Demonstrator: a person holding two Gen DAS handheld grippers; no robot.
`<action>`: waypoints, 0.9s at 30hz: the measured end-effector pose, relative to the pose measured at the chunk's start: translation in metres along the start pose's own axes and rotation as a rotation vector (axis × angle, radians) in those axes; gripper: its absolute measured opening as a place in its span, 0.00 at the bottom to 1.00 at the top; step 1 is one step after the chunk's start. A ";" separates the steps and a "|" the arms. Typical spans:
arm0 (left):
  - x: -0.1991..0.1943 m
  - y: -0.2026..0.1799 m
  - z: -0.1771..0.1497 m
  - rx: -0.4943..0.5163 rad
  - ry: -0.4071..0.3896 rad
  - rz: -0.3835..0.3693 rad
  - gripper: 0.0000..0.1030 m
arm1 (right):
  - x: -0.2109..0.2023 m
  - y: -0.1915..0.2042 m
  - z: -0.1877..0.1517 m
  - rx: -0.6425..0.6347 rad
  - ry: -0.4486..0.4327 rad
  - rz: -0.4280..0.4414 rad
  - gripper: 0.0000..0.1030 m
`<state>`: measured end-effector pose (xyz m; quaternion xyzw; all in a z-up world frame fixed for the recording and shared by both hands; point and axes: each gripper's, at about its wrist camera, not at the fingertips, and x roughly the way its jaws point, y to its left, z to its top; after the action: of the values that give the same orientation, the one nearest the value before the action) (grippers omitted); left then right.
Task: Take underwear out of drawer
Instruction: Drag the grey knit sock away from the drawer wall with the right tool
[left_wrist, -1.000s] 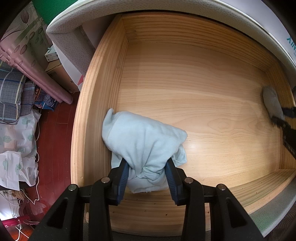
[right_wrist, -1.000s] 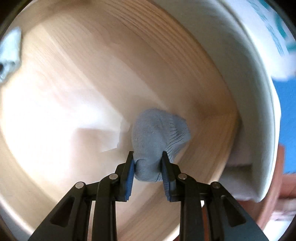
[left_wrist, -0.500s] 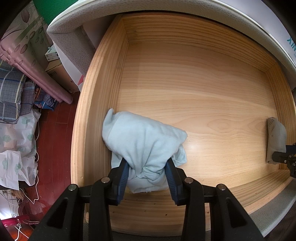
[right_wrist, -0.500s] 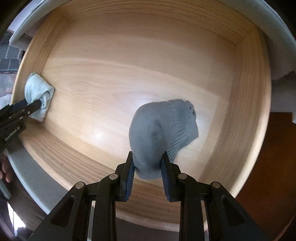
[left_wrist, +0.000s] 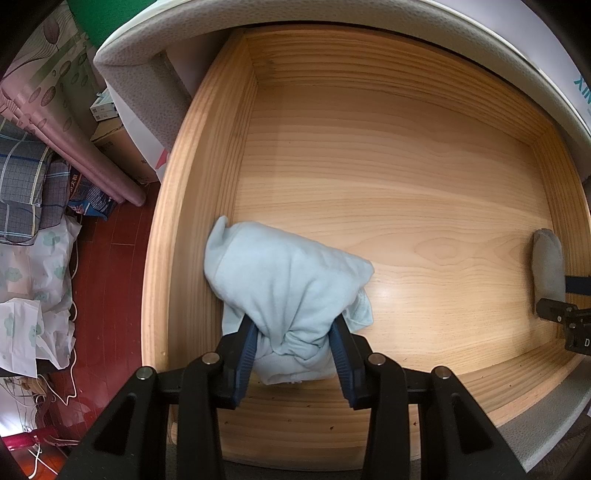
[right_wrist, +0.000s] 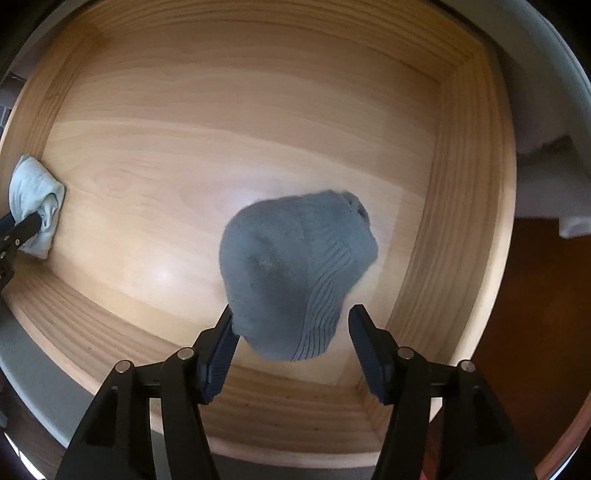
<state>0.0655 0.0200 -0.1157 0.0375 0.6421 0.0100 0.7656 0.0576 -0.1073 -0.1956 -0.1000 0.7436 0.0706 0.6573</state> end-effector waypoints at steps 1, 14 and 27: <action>0.000 0.000 0.000 0.000 0.000 0.000 0.38 | -0.001 0.003 0.003 0.005 -0.009 -0.001 0.66; 0.000 0.001 0.000 -0.001 0.000 0.000 0.38 | -0.020 -0.019 0.038 0.079 -0.048 -0.002 0.79; 0.001 -0.005 0.002 0.015 0.022 0.019 0.36 | -0.012 -0.031 0.035 0.102 -0.022 0.021 0.64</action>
<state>0.0671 0.0152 -0.1164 0.0493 0.6504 0.0130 0.7579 0.0998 -0.1288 -0.1876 -0.0577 0.7399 0.0408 0.6690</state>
